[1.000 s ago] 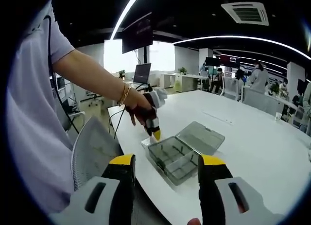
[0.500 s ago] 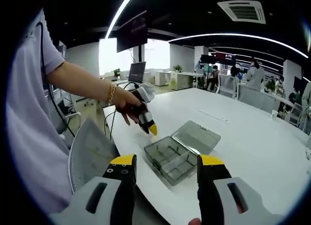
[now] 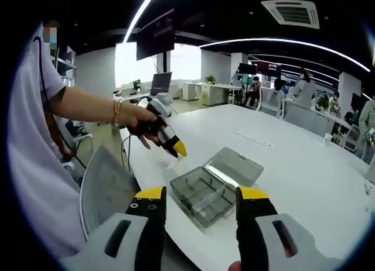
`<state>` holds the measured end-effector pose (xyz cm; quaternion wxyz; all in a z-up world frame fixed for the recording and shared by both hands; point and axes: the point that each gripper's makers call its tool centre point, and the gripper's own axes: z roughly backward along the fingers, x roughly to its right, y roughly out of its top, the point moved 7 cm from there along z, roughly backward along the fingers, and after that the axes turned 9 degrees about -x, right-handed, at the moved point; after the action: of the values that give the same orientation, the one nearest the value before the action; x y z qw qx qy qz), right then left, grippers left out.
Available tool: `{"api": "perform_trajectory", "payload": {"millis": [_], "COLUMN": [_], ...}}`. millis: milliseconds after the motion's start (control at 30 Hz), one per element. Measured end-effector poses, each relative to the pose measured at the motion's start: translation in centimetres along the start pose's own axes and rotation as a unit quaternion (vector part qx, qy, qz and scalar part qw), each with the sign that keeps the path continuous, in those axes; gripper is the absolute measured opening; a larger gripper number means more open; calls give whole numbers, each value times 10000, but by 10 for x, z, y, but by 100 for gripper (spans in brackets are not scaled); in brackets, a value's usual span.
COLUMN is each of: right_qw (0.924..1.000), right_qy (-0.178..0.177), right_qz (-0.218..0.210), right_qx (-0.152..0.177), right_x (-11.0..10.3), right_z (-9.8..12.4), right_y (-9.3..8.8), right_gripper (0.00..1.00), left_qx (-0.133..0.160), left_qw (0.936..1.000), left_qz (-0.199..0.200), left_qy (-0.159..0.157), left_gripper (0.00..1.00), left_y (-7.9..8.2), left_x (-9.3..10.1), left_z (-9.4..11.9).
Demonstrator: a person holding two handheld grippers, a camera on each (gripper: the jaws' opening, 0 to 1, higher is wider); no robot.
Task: Insert the divider into the dual guide fixture by aligning both edges with the guide slots and pushing it downward to the bottom, including one-sided entry, uneven engagement, binding, and posture correction.
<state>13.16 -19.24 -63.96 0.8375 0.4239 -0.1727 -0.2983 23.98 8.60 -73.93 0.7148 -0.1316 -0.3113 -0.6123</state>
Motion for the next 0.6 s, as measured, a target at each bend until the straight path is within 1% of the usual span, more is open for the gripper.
{"api": "perform_trajectory", "payload": {"millis": [200,300,467,600], "right_qw": [10000,9999,9994,9991], "right_qy": [-57,-129,-296,-382], "right_qz": [-43,-58,-139,-176], "right_qx": [-54,-67,-69,-110], "right_x": [-2,-1,4,5], "right_z": [-1,1,4,1], "right_y": [8,12,22,27], "right_gripper": [42,42,41,40], "left_qx": [44,85,71,27], "left_qw": [9991,9979,9960,9939], "left_qz": [-35,4,1,-30], "left_qy": [-415,-638,-890,-1099], "left_gripper": [30,30,30,30], "left_y": [0,3,5,5], "left_x": [14,20,27,35], "left_z": [1,0,-2,-7]}}
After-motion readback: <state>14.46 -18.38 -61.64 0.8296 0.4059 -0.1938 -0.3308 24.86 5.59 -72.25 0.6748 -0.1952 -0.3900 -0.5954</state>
